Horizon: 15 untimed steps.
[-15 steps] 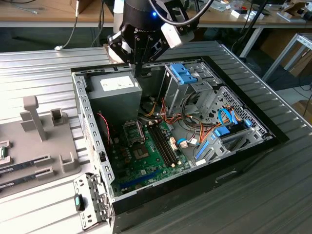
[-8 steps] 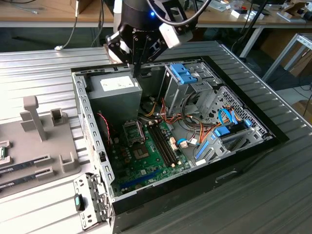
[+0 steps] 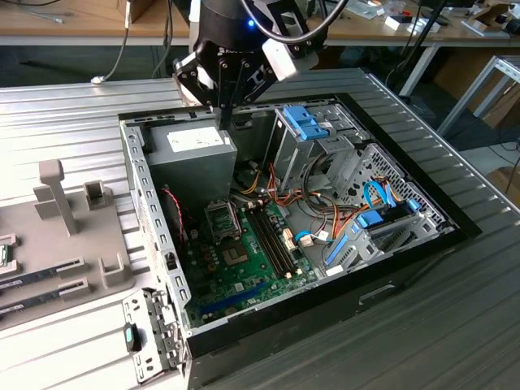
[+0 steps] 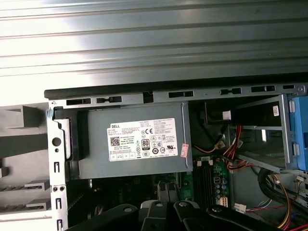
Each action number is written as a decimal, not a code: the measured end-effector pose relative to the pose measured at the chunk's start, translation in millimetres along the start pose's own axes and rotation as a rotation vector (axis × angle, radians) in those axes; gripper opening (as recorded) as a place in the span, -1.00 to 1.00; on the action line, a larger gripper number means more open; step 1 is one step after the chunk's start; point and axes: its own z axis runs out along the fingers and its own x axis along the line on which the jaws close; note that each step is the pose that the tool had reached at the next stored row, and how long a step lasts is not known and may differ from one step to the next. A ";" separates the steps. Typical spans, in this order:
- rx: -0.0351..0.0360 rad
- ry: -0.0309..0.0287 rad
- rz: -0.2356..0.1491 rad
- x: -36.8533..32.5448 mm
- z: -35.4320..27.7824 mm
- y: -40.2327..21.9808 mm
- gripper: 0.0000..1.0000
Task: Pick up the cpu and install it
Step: 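Reach for the cpu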
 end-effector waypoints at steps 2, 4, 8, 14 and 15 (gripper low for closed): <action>0.0000 0.0000 0.000 1.3 0.0 -0.1 -0.79; 0.0000 0.0000 0.000 2.2 0.0 -0.2 -0.79; 0.0000 0.0000 0.000 3.4 -0.1 -0.3 -0.79; 0.0000 0.0000 0.000 5.2 -0.1 -0.4 -0.79; 0.0000 0.0000 0.000 5.8 -0.2 -0.4 -0.79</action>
